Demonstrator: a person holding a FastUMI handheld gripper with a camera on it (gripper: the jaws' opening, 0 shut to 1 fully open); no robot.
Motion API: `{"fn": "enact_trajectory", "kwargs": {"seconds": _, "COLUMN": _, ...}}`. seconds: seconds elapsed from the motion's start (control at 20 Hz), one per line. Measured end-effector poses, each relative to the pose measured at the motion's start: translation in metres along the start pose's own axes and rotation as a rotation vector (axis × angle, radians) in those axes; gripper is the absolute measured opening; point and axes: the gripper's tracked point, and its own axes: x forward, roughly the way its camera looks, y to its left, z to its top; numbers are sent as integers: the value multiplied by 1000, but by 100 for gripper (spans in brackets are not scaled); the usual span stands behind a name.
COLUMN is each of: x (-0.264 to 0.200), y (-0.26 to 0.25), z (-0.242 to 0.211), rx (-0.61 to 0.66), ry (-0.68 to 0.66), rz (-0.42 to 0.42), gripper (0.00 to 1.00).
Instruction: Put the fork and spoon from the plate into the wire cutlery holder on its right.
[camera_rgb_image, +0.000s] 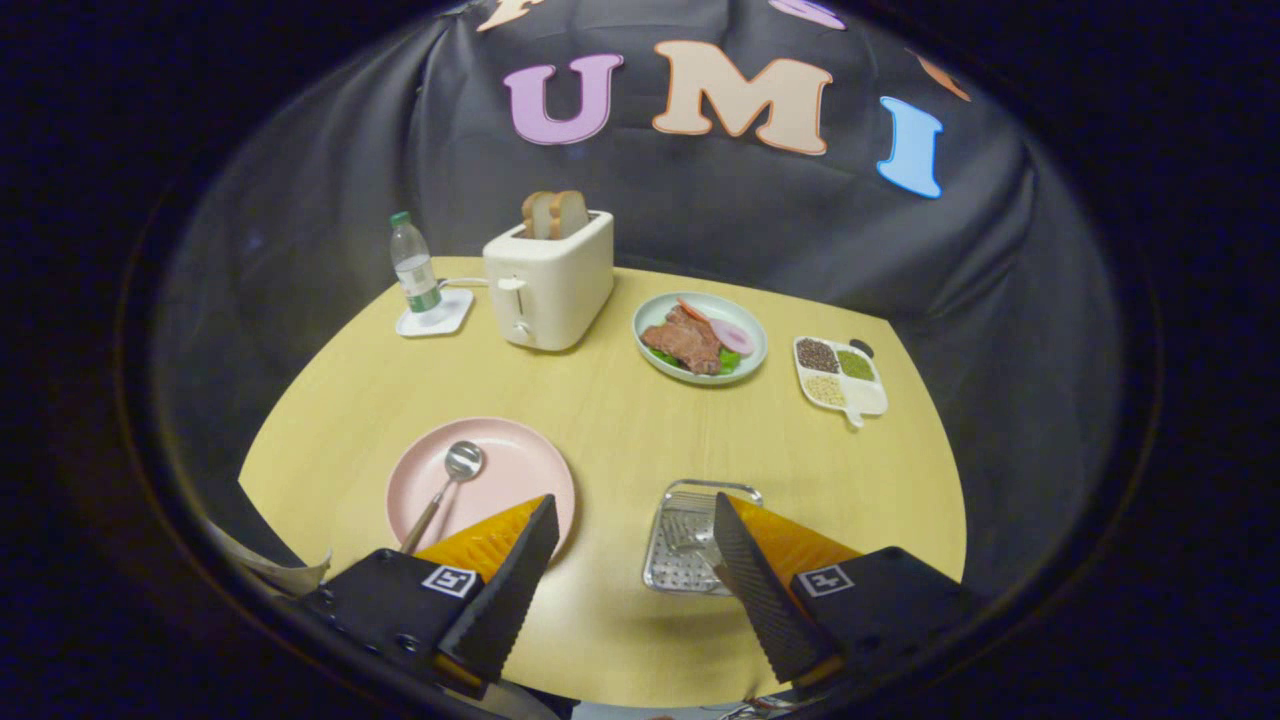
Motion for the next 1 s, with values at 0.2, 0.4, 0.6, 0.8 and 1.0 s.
{"fn": "enact_trajectory", "kwargs": {"seconds": 0.2, "x": 4, "y": 46, "z": -12, "rx": -2, "ry": 2, "rz": 44, "gripper": 99}}
{"fn": "enact_trajectory", "kwargs": {"seconds": 0.4, "x": 16, "y": 93, "z": -29, "rx": -5, "ry": 48, "rz": 98, "gripper": 99}}
{"fn": "enact_trajectory", "kwargs": {"seconds": 0.6, "x": 30, "y": 123, "z": -42, "rx": -38, "ry": 102, "rz": 134, "gripper": 99}}
{"fn": "enact_trajectory", "kwargs": {"seconds": 0.8, "x": 48, "y": 145, "z": -54, "rx": -63, "ry": 146, "rz": 157, "gripper": 99}}
{"fn": "enact_trajectory", "kwargs": {"seconds": 1.0, "x": 63, "y": 166, "z": -68, "rx": -94, "ry": 184, "rz": 176, "gripper": 99}}
